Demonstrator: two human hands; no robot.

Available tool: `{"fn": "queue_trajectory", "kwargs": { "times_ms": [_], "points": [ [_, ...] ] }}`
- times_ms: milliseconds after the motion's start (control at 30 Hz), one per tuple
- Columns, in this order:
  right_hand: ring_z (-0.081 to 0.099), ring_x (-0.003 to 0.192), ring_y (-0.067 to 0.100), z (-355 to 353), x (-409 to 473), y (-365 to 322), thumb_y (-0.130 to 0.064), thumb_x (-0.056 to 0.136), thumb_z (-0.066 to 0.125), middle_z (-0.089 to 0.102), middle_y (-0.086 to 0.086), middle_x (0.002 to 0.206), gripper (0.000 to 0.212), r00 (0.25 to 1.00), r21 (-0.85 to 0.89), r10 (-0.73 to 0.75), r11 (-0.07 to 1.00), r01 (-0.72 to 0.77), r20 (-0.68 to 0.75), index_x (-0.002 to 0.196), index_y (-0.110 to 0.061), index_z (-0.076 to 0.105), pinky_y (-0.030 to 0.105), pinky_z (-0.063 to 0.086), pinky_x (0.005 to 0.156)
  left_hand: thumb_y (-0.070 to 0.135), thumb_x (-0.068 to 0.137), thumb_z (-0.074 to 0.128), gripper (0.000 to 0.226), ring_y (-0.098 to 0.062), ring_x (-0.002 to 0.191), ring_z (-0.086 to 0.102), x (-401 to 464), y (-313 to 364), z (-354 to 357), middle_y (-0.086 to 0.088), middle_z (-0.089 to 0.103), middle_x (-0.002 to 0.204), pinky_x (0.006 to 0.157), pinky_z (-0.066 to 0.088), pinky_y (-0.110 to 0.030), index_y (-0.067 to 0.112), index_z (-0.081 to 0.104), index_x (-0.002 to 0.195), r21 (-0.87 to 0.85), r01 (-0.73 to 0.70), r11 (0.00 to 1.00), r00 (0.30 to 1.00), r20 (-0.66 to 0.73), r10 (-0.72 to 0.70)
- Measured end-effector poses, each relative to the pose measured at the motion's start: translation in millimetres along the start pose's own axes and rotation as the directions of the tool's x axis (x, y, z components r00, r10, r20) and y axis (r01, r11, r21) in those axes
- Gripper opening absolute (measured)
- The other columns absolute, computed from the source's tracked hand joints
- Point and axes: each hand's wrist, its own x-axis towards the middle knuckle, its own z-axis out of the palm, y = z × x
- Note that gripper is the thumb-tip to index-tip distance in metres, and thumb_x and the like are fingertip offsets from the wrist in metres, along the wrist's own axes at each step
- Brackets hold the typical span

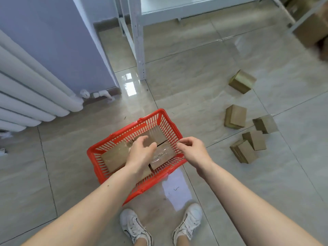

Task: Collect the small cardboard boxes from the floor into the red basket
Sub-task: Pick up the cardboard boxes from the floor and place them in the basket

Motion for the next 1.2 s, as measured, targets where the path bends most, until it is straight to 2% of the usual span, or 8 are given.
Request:
{"fn": "queue_trajectory", "kwargs": {
  "times_ms": [100, 167, 400, 533, 700, 800, 1033, 1200],
  "points": [
    [0.059, 0.074, 0.009, -43.7, 1.7, 13.3, -0.013, 0.088, 0.063, 0.066, 0.0, 0.091, 0.017, 0.999, 0.066, 0.017, 0.998, -0.015, -0.039, 0.105, -0.011, 0.066, 0.022, 0.046, 0.066, 0.036, 0.083, 0.061, 0.057, -0.02, 0.13, 0.046, -14.3, 27.7, 40.5, -0.001, 0.053, 0.139, 0.112, 0.036, -0.041, 0.021, 0.05, 0.137, 0.01, -0.032, 0.999, 0.998, 0.059, 0.031],
    [0.055, 0.069, 0.006, -73.6, 6.1, 25.8, -0.013, 0.089, 0.063, 0.061, -0.005, 0.087, 0.017, 0.998, 0.106, 0.03, 0.994, -0.024, -0.056, 0.106, -0.012, 0.064, 0.02, 0.044, 0.064, 0.04, 0.077, 0.059, 0.061, -0.02, 0.13, 0.047, -21.4, 41.8, 71.5, -0.001, 0.056, 0.135, 0.111, 0.038, -0.043, 0.022, 0.052, 0.135, 0.019, -0.042, 0.999, 0.996, 0.08, 0.041],
    [0.056, 0.087, 0.012, -184.7, 26.1, 74.9, -0.014, 0.09, 0.063, 0.059, -0.008, 0.089, 0.017, 0.991, 0.165, 0.083, 0.984, -0.065, -0.105, 0.107, -0.014, 0.063, 0.035, 0.051, 0.091, 0.032, 0.085, 0.062, 0.048, -0.019, 0.125, 0.049, -36.8, 75.2, 191.1, -0.001, 0.057, 0.129, 0.109, 0.039, -0.037, 0.021, 0.056, 0.131, 0.042, -0.048, 0.998, 0.993, 0.11, 0.043],
    [0.056, 0.085, 0.012, -240.9, 44.9, 97.2, -0.014, 0.091, 0.064, 0.059, -0.009, 0.089, 0.019, 0.986, 0.162, 0.087, 0.985, -0.064, -0.14, 0.11, -0.013, 0.063, 0.036, 0.051, 0.092, 0.033, 0.087, 0.06, 0.047, -0.014, 0.129, 0.042, -37.3, 91.6, 249.6, 0.006, 0.051, 0.127, 0.105, 0.037, -0.032, 0.025, 0.053, 0.133, 0.041, -0.049, 0.998, 0.988, 0.149, 0.042],
    [0.059, 0.093, 0.015, -288.5, 70.8, 115.4, -0.016, 0.09, 0.064, 0.06, -0.009, 0.092, 0.017, 0.976, 0.184, 0.128, 0.978, -0.095, -0.175, 0.107, -0.017, 0.064, 0.041, 0.053, 0.096, 0.029, 0.091, 0.059, 0.045, -0.017, 0.131, 0.044, -28.1, 112.0, 296.5, -0.002, 0.053, 0.136, 0.1, 0.036, -0.028, 0.022, 0.052, 0.134, 0.081, -0.041, 0.996, 0.984, 0.178, 0.026],
    [0.059, 0.096, 0.015, -311.0, 90.7, 114.1, -0.017, 0.09, 0.064, 0.06, -0.009, 0.094, 0.019, 0.972, 0.201, 0.141, 0.974, -0.102, -0.19, 0.109, -0.017, 0.063, 0.041, 0.053, 0.098, 0.027, 0.091, 0.06, 0.045, -0.018, 0.127, 0.05, -13.3, 131.1, 317.3, -0.004, 0.054, 0.137, 0.092, 0.035, -0.025, 0.02, 0.052, 0.135, 0.084, -0.035, 0.996, 0.981, 0.192, 0.018],
    [0.059, 0.1, 0.016, -355.3, 146.6, 91.0, -0.02, 0.091, 0.065, 0.058, -0.005, 0.1, 0.031, 0.961, 0.263, 0.159, 0.96, -0.097, -0.228, 0.121, -0.013, 0.06, 0.044, 0.051, 0.102, 0.027, 0.092, 0.058, 0.045, -0.019, 0.126, 0.05, 25.7, 177.1, 350.6, -0.005, 0.05, 0.138, 0.089, 0.034, -0.025, 0.02, 0.052, 0.136, 0.109, -0.044, 0.993, 0.971, 0.238, 0.017],
    [0.063, 0.112, 0.022, -373.0, 187.1, 86.6, -0.02, 0.09, 0.066, 0.059, -0.004, 0.104, 0.039, 0.955, 0.285, 0.178, 0.952, -0.107, -0.237, 0.127, -0.013, 0.057, 0.046, 0.049, 0.104, 0.026, 0.091, 0.058, 0.045, -0.019, 0.124, 0.05, 55.5, 191.0, 374.9, -0.005, 0.05, 0.138, 0.09, 0.035, -0.026, 0.021, 0.053, 0.135, 0.142, -0.026, 0.99, 0.97, 0.245, -0.01]
  ]
}}
